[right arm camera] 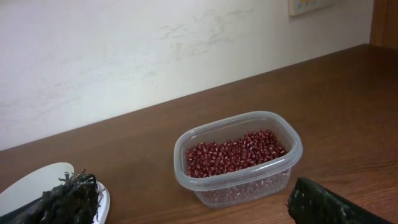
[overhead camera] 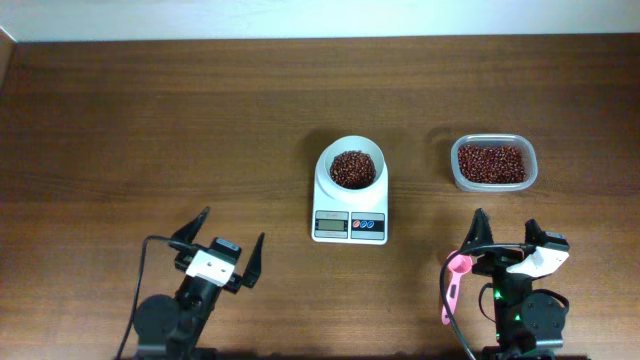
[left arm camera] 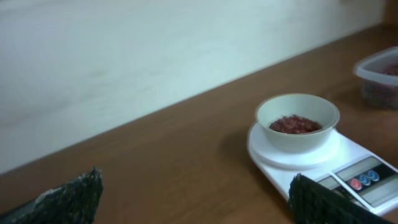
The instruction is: Scoop and weigh 50g on scale
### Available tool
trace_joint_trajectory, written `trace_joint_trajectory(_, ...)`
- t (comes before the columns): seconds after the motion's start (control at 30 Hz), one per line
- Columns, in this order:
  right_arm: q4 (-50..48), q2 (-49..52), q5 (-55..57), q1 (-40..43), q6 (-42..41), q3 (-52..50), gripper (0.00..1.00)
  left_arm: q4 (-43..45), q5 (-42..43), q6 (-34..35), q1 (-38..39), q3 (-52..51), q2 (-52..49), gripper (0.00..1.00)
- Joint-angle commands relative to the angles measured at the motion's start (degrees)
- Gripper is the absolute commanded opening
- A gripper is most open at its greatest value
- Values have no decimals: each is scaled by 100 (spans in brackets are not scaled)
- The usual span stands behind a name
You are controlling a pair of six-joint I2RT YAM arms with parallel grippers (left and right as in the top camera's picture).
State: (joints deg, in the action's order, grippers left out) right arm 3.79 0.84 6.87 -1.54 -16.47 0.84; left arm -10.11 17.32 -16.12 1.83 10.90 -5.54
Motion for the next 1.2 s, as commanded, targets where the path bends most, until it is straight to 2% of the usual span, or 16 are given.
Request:
trace_joint_trajectory(0.0, 4, -37, 90, 11, 20, -52, 99, 535, -717, 647, -31, -717, 474, 99)
trace_joint_trajectory(0.03, 4, -37, 90, 11, 20, -52, 99, 791, -870, 645, -28, -968, 529, 99)
trace_joint_trajectory(0.2, 4, -37, 90, 11, 17, -52, 99, 553, -1421, 643, -173, -1043, 529, 99)
trace_joint_trajectory(0.83, 4, -37, 90, 11, 20, -52, 99, 575, -1353, 643, -275, -1043, 525, 99)
trace_joint_trajectory(0.9, -20, -37, 476, 11, 136, -52, 99, 575, -1353, 643, -275, -1040, 525, 99)
trace_joint_trajectory(0.97, 2, -66, 240, 4, 387, -52, 99, 575, -1353, 643, -273, -1043, 525, 99)
trace_joint_trajectory(1.03, 92, -66, -603, 2, 1742, -52, 99, 575, -1353, 643, -273, -1040, 525, 99)
trace_joint_trajectory(1.17, 92, -66, -647, 4, 1751, -52, 99, 575, -1353, 643, -275, -1040, 525, 99)
